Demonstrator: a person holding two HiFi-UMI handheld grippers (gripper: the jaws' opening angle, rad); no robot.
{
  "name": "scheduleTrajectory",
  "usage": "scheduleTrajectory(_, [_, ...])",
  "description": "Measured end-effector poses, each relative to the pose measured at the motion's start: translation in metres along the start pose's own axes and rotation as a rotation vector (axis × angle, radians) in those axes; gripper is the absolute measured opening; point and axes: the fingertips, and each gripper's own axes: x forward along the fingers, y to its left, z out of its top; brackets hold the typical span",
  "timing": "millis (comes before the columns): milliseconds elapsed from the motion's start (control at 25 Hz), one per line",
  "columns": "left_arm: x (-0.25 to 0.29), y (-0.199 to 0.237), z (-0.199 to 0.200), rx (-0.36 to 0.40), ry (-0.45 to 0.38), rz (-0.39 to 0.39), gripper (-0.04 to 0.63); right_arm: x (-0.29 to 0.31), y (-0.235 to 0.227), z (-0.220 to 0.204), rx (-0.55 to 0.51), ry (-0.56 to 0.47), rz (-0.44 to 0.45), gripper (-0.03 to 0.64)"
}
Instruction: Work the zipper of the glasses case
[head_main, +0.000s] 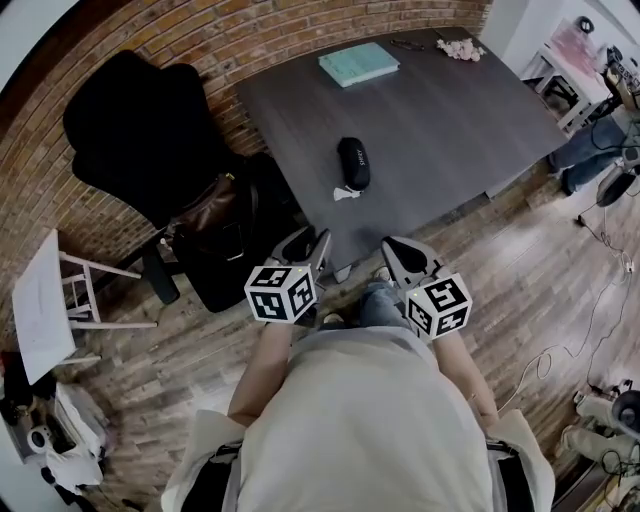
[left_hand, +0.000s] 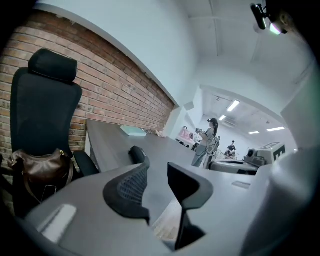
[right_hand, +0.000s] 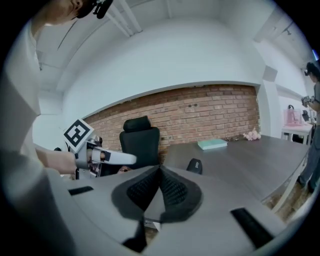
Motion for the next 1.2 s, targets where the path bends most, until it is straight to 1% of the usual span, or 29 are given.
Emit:
scheduleTrajectory(160, [-0.022,-0.007,-0.004,0.010,-0.022,0.013,0.069,-0.008,0.009,0.000,-0.012,-0.038,-0.009,0.003])
scheduleTrajectory(280, [-0.030,-0.010,-0.006,0.025,-0.022,0.008,0.063,-0.010,0.014,-0.001,-0.012,-0.052,-0.008,0.003])
scheduleTrajectory(520, [-0.035,0.002,-0.003,0.003,-0.027,0.022,0.057,-0.006,0.020,0.004,-0.043,-0.050,-0.012,0.002])
scheduleTrajectory(1200, [-0.030,0.019,-0.001,-0.022,-0.008,0.031,0.037,0.003,0.013,0.012,0.005,-0.073,-0.013,0.002])
